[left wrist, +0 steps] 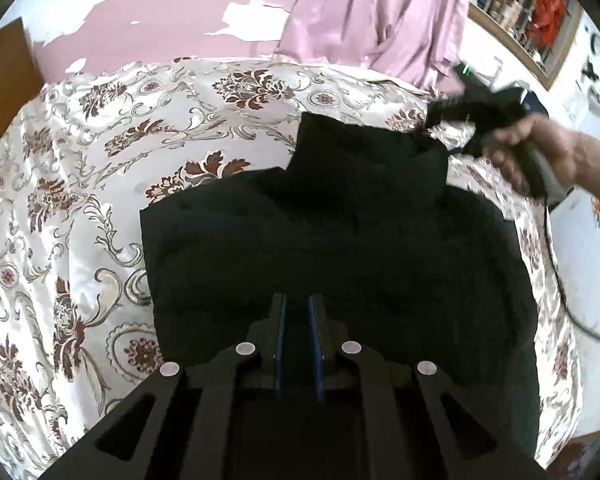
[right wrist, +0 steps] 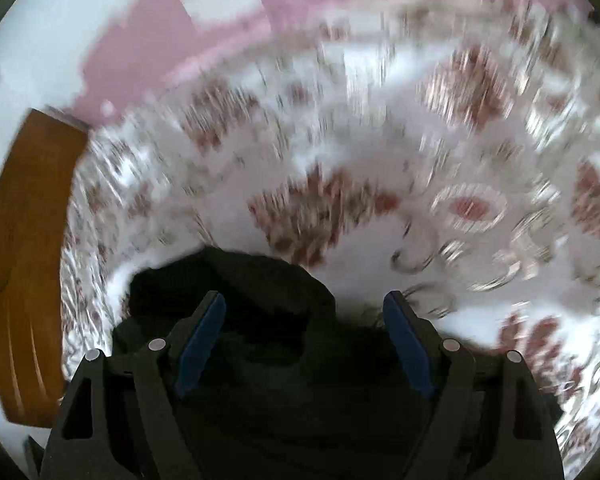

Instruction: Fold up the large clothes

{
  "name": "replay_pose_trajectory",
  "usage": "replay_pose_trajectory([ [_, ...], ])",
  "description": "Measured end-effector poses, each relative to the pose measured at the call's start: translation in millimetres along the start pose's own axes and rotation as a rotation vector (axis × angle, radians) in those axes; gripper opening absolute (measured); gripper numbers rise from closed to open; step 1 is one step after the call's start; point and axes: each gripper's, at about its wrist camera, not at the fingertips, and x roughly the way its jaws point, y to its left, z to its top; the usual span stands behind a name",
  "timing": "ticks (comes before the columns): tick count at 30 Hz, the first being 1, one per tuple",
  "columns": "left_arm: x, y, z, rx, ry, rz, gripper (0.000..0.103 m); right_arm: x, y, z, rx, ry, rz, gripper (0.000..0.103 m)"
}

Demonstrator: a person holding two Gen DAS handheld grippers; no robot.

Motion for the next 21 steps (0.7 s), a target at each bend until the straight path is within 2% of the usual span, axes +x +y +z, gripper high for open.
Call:
replay_pose_trajectory([
  [1,1,1,6,-0.005,-0.005,-0.003,0.011,15,0,2,0.003,0.056,-0.02,0.054],
  [2,1,2,16,-0.013,-0.018,-0.005,0.011,27,-1,2,0.0,0.098,-0.046,0.019],
  [3,1,3,26,-0.022,-0.034,-0.009,0.011,33,1,-1,-0.017,0.116,-0.066,0.005],
  [6,-4,5,66,-0.055,-0.104,-0.035,0.011,18,18,-24,-0.127,0.057,-0.027,0.004],
  [9,-8,5,100,-0.06,-0.164,-0.063,0.011,-28,31,-78,-0.307,-0.072,-0.026,0.004],
  [11,-8,2,121,-0.048,-0.186,-0.091,0.011,-57,37,-135,-0.461,-0.18,-0.093,0.004],
  [13,-4,-5,132,-0.024,-0.189,-0.116,0.011,-66,37,-172,-0.57,-0.226,-0.165,0.004],
  [14,-1,-11,134,-0.004,-0.18,-0.138,0.011,-67,36,-196,-0.619,-0.249,-0.198,0.004],
  [16,8,-26,128,0.042,-0.14,-0.189,0.012,-68,33,-223,-0.655,-0.272,-0.205,0.004],
  [18,20,-43,111,0.105,-0.086,-0.238,0.012,-76,30,-246,-0.686,-0.327,-0.195,0.004],
  [21,35,-66,71,0.197,0.009,-0.299,0.012,-84,35,-279,-0.814,-0.403,-0.261,0.004],
])
